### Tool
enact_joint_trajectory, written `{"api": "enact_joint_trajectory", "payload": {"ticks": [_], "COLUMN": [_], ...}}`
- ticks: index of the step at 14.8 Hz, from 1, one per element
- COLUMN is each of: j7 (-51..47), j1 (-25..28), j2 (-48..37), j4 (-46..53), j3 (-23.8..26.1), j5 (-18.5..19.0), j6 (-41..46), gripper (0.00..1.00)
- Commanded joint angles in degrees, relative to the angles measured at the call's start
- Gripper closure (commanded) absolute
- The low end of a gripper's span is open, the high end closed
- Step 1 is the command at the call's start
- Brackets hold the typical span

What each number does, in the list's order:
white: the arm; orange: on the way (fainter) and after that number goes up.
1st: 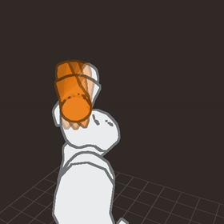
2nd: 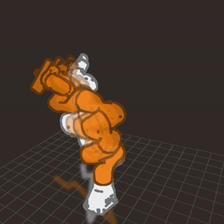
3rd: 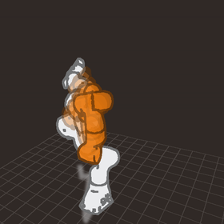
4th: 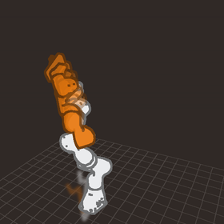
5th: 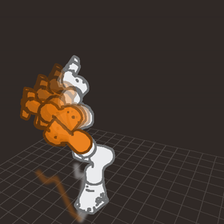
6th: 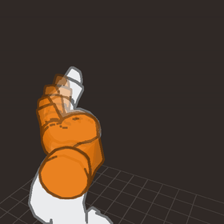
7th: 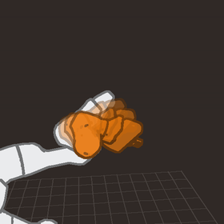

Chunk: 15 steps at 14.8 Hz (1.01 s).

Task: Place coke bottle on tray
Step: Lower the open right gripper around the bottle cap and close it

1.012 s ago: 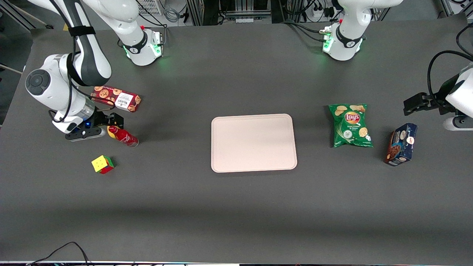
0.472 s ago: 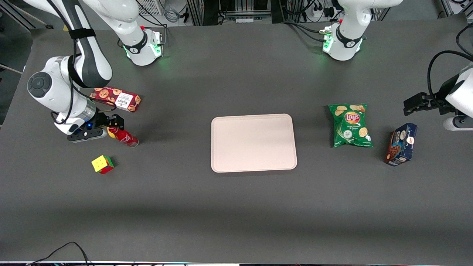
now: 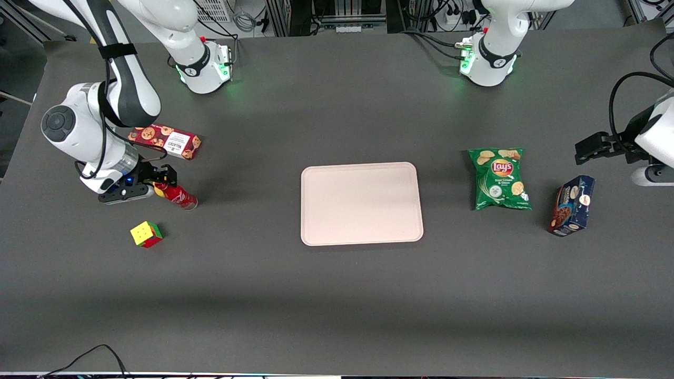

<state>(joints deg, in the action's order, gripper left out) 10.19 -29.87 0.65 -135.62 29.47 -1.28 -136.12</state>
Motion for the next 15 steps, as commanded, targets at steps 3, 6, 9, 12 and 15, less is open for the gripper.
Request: {"api": "enact_joint_trajectory", "payload": {"ticks": [3,6,9,12,15], "j7": [2.4,2.4,2.2,1.9,2.1], "j1": [-0.4,-0.4,-0.4,-0.3,0.0], "j2": [0.4,0.4,-0.6,-2.3,-4.3], "j4": [0.1,0.2,0.8,6.8,15.1], "j3": [0.0,0.0,0.1,0.1,0.1], "j5": [-1.6,-1.6,-1.6,-1.6,-1.6], "j6": [-0.8,-0.6,0.1,9.1,19.8], "gripper": [0.76,0.98,1.00,1.00,1.00]}}
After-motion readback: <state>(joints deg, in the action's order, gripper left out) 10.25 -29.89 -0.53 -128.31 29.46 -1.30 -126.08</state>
